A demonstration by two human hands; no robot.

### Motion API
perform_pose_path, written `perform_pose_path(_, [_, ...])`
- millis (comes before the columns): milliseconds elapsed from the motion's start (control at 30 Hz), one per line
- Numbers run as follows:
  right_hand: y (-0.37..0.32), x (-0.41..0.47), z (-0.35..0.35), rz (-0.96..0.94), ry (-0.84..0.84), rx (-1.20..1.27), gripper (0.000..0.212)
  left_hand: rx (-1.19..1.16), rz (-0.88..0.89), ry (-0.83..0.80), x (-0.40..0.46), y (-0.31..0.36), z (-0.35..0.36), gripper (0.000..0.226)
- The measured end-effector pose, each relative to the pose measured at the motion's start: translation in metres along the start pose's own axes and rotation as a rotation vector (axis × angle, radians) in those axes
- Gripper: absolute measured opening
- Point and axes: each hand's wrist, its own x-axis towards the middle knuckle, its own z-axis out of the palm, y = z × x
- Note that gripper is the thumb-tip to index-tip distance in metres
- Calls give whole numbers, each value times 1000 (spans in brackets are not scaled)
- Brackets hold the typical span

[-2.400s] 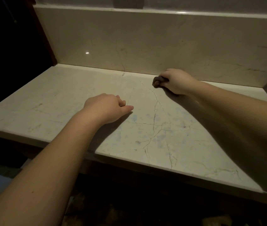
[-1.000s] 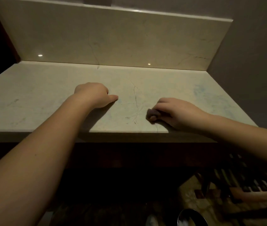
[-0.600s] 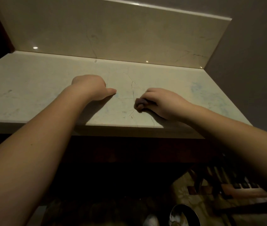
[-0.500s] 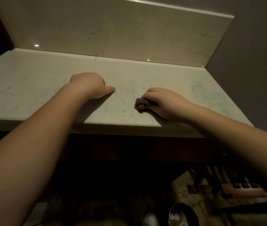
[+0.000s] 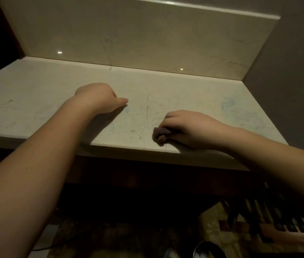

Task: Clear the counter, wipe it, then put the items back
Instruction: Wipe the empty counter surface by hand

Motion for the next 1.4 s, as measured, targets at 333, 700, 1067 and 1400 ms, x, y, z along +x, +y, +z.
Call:
perform_pose_path(333, [28,-62,-14,-129,-110,19,24,-34,-68,5,-7,5,3,56])
perform_pose_path(700, [82,24,-15,97,-30,-132,18,-85,-116,-50,-12,32,1,57])
perform_pose_path(1067, [69,-24,-15,-54,-54,-55,24,-71,36,-55,-32,80,7,41])
perform_pose_path(1400, [145,85,-18,355,33,-104,20,45,25,-112,-25,81,2,52])
